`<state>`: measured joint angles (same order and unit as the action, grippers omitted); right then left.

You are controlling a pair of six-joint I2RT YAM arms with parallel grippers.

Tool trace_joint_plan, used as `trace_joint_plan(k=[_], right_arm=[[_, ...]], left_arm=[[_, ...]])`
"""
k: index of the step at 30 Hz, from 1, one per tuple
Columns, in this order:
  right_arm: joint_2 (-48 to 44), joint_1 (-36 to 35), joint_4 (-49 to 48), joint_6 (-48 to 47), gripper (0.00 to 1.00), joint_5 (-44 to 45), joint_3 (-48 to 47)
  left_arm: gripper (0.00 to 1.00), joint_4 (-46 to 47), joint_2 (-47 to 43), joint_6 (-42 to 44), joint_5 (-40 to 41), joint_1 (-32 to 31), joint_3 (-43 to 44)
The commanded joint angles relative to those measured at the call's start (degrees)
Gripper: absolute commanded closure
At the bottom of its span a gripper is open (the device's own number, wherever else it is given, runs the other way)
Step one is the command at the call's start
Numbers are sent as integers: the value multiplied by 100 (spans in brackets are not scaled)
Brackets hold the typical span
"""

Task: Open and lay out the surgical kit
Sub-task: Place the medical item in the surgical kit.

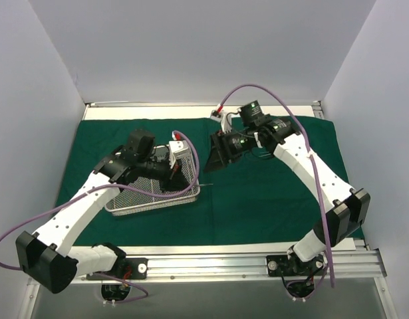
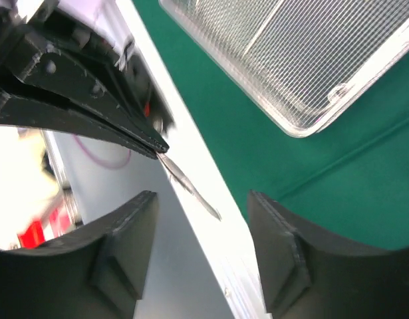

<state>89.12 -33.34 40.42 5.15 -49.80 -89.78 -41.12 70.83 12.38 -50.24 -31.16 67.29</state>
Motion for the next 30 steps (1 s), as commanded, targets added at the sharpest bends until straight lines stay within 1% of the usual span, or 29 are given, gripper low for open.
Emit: trace_joint_plan(k=[1,4,5,6,7,8,9,10,11,12,14,15,16,19,21,25,30], right_arm=[[43,205,-395,513,42,-64,-277],[359,293,-133,926,39,671,-522],[456,319,-62,1257,38,926,-610],[570,354,78,1469,38,1511,-742],[832,407,410,1715,39,1804,-900],[1000,425,596,2205,39,2016,-1275],[1167,425,798,2480,41,2366,-1514],[1517,434,1183,2735,41,2465,-1786],[1686,434,1335,2990,41,2553,-2381],[1827,443,1458,3558,41,2607,-2656],[2126,451,1329,4184,41,2529,-3131],[2162,451,875,4866,41,2432,-3316],[2162,443,575,5212,41,2257,-3283],[2048,399,-436,6336,43,2150,-2810],[2056,337,-832,6630,43,2124,-2651],[2354,171,-685,6631,44,2176,-2922],[2382,21,-983,6727,48,2290,-2791]], left_arm=[[98,815,-481,-473,1206,-4,-49],[98,1290,-657,-640,2322,-22,-58],[98,1361,-675,-658,2587,-31,-23],[98,1492,-693,-562,3016,-31,-5],[98,1606,-728,-588,3368,-48,-5],[98,1721,-746,-614,3676,-48,-66],[98,1965,-763,-458,4166,-66,-101],[98,2098,-755,-386,4467,-109,-137],[98,2195,-720,-133,4670,-153,-189],[98,2301,-676,-18,5177,-189,-181],[98,2337,-491,298,5584,-241,-128],[98,2415,-439,361,5778,-268,-93],[98,2468,-377,422,6041,-277,-102],[98,2653,-333,519,6131,-294,-76],[98,2636,-280,467,6149,-294,-32],[98,2600,-122,388,6097,-294,109],[98,2530,36,379,5912,-294,267]])
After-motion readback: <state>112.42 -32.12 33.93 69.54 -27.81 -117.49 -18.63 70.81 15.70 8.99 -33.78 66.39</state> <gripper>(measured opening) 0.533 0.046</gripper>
